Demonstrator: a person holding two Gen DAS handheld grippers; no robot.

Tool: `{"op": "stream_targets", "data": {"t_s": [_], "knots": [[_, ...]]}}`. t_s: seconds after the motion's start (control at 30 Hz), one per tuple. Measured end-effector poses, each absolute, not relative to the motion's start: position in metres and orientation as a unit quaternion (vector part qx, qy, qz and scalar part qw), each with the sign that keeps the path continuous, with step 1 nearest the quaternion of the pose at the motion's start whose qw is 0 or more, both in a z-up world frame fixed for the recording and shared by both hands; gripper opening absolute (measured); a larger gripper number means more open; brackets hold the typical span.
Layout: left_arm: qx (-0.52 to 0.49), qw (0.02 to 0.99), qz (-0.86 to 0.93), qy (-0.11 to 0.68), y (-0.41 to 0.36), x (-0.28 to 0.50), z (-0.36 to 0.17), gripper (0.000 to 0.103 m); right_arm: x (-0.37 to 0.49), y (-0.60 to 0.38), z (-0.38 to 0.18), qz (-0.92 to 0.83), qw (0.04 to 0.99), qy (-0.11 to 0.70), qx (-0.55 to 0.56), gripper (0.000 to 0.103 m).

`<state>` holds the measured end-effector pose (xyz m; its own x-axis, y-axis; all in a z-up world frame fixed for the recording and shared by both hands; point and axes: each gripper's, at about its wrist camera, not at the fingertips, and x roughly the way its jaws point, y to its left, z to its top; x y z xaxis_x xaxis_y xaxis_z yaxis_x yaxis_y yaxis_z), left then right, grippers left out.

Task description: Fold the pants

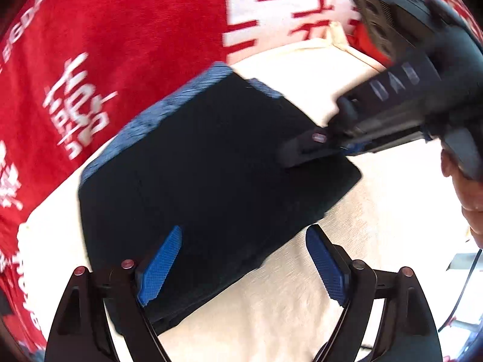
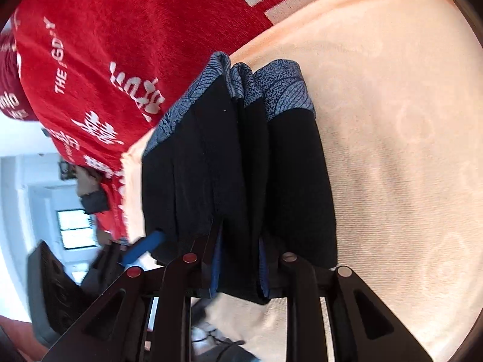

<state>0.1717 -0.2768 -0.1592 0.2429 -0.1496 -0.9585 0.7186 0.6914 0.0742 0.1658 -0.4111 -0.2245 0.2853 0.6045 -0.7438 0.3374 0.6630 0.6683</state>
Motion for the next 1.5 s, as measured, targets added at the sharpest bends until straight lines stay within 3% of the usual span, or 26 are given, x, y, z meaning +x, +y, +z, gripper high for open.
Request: {"op": "stream_targets", "data": {"t_s": [0.17, 0.33, 0.4, 0.47, 0.83, 1.2, 1.23, 1.27, 1.3, 1.5], "knots": [[0.208, 0.754, -0.251, 0.571, -0.240, 0.191, -0.140, 0.085, 0.160, -0.394, -0.210, 0.051, 0.730, 0.616, 0.293, 0.027], [0.153, 0.752, -0.188, 0.613, -0.196, 0.216, -0.147, 0.085, 0.150, -0.394, -0.204, 0.024, 0.733, 0.625, 0.268, 0.034], [0.133, 0.749, -0.170, 0.627, -0.182, 0.227, -0.155, 0.085, 0.146, -0.391, -0.200, 0.010, 0.734, 0.629, 0.256, 0.038], [0.125, 0.748, -0.158, 0.632, -0.172, 0.230, -0.158, 0.085, 0.144, -0.390, -0.201, -0.005, 0.734, 0.635, 0.242, 0.050], [0.098, 0.739, -0.157, 0.648, -0.151, 0.233, -0.172, 0.085, 0.122, -0.390, -0.197, -0.046, 0.709, 0.664, 0.233, 0.052], [0.096, 0.736, -0.148, 0.653, -0.143, 0.235, -0.173, 0.085, 0.112, -0.401, -0.196, -0.058, 0.696, 0.663, 0.271, 0.064], [0.096, 0.736, -0.148, 0.654, -0.142, 0.235, -0.172, 0.087, 0.112, -0.402, -0.195, -0.058, 0.695, 0.662, 0.273, 0.066], [0.096, 0.735, -0.147, 0.655, -0.142, 0.236, -0.172, 0.099, 0.113, -0.402, -0.195, -0.057, 0.694, 0.663, 0.275, 0.066], [0.096, 0.735, -0.145, 0.655, -0.141, 0.237, -0.172, 0.103, 0.112, -0.403, -0.196, -0.056, 0.692, 0.664, 0.277, 0.066], [0.102, 0.733, -0.151, 0.655, -0.139, 0.241, -0.172, 0.103, 0.116, -0.407, -0.201, -0.057, 0.685, 0.664, 0.294, 0.066]]}}
